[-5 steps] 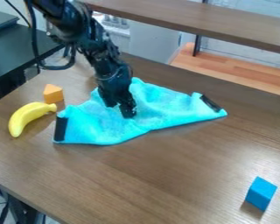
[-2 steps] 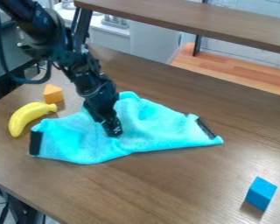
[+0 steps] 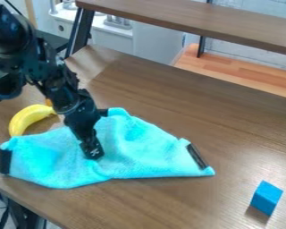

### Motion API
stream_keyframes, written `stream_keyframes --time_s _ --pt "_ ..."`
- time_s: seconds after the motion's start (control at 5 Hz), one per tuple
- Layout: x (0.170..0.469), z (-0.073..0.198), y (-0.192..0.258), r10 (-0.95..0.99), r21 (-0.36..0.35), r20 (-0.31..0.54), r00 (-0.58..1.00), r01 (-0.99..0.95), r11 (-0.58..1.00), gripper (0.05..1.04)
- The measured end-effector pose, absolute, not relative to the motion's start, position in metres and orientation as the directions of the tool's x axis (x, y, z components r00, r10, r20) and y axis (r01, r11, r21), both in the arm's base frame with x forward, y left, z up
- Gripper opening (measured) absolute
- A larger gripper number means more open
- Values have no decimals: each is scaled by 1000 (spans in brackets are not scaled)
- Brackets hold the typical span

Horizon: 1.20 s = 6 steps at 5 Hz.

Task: Move the cloth to the left of the table

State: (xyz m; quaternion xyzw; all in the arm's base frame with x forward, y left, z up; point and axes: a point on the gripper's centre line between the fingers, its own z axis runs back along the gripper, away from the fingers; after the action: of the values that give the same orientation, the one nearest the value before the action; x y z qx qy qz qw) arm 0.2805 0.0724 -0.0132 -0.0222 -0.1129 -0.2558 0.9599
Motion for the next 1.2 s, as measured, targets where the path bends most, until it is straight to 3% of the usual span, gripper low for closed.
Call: stream_keyframes --time_s 0.4,0.6,1.2 --pt "246 -11 73 -515 -24 190 836 528 849 999" --pt "265 -9 70 -470 -17 212 857 484 875 1002" --pt "395 -12 61 -250 11 260 933 256 967 1000"
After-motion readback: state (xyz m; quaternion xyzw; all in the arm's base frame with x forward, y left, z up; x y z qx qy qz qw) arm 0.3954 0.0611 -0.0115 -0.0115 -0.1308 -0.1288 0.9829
